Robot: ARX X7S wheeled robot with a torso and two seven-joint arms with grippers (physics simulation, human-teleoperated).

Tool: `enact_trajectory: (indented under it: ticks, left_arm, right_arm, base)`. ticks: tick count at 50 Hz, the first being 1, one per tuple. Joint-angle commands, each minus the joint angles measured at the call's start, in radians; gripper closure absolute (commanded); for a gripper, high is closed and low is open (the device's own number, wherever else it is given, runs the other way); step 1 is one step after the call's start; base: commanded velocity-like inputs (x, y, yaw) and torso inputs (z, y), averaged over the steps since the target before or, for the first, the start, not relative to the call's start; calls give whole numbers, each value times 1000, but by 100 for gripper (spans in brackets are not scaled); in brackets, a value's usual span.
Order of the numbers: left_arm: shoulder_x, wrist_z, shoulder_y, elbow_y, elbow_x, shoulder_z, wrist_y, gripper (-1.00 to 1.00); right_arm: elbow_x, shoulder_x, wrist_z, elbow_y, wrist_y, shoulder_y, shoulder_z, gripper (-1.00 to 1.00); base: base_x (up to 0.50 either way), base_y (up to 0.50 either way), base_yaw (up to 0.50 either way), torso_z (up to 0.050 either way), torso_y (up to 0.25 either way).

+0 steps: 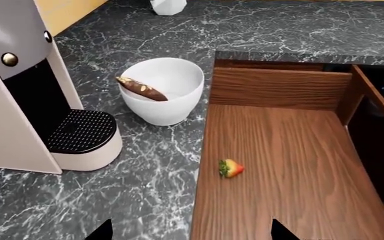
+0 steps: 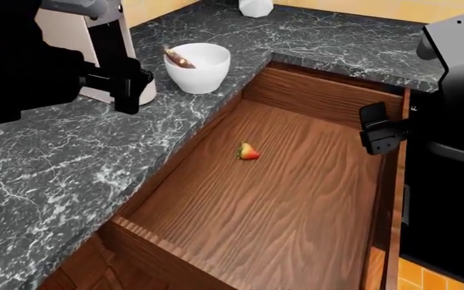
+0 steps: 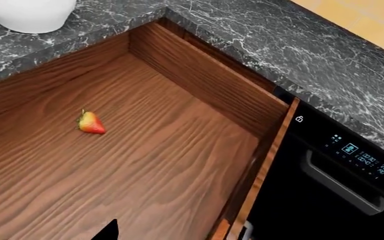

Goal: Place the bar in the bowl and close the drawer.

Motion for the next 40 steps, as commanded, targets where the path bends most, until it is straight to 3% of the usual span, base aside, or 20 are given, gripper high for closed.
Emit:
enact_trajectory:
  ticks: [1, 28, 40]
  left_arm:
    - [3, -12, -10, -1, -23, 10, -12, -100]
    - [-6, 6, -11, -8, -14, 24, 4, -100]
    - [-9, 4, -12, -7, -18, 29, 8, -100]
  right_arm:
    - [-10, 12, -17, -28, -2, -4, 2, -100]
    - [-8, 11, -21, -36, -2, -2, -13, -100]
    - [4, 7, 12, -13, -5, 11, -25, -100]
  base:
    - [0, 0, -500, 0, 0]
    - [0, 0, -500, 0, 0]
    - [110, -82, -25, 0, 0]
